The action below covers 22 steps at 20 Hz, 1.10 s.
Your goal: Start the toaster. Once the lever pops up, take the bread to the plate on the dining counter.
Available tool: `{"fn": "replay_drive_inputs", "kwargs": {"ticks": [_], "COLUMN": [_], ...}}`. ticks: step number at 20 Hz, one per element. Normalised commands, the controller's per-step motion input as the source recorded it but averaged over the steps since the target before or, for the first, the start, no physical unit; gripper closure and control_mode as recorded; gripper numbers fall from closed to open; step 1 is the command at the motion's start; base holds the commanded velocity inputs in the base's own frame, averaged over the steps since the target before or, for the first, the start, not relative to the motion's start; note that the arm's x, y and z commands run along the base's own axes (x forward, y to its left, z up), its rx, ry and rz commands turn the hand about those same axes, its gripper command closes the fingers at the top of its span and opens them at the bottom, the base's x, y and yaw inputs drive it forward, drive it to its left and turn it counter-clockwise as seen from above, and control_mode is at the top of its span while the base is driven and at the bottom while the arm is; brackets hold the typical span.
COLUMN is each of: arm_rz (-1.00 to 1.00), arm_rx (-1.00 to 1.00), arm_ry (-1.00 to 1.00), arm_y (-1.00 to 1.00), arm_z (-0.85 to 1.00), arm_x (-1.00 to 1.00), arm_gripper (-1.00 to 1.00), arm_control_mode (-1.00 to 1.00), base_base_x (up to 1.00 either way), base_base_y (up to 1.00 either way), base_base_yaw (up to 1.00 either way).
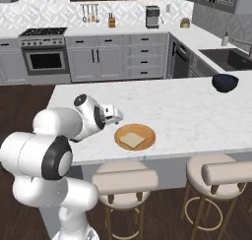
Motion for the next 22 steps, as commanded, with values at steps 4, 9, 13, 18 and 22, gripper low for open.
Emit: {"fn": "replay_drive_inputs", "kwargs": {"ticks": [4,9,13,18,22], "arm_rz": [0.06,0.00,-0.03,-0.03,-0.01], "arm_rx": [0.25,0.15,0.03,0.00,0.00], "arm_ry": [-0.02,0.06,0.08,0.01,-0.02], "arm_y": [0.00,-0.13,-0.35,-0.29,-0.08], "arm_z": [1.00,0.90,0.45,-0.01,-0.29], "arm_x": [-0.41,-0.96,-1.00,-1.00,-1.00], "arm_gripper": [-1.00,-1.00,-1.00,-1.00,-1.00], "arm_control_mode": [-1.00,-1.00,-1.00,-1.00,-1.00], "base_base_x": [0.00,0.00,0.00,0.00,0.00], "base_base_y": [0.00,0.00,0.00,0.00,0.00], "base_base_yaw": [0.00,0.00,0.00,0.00,0.00]}}
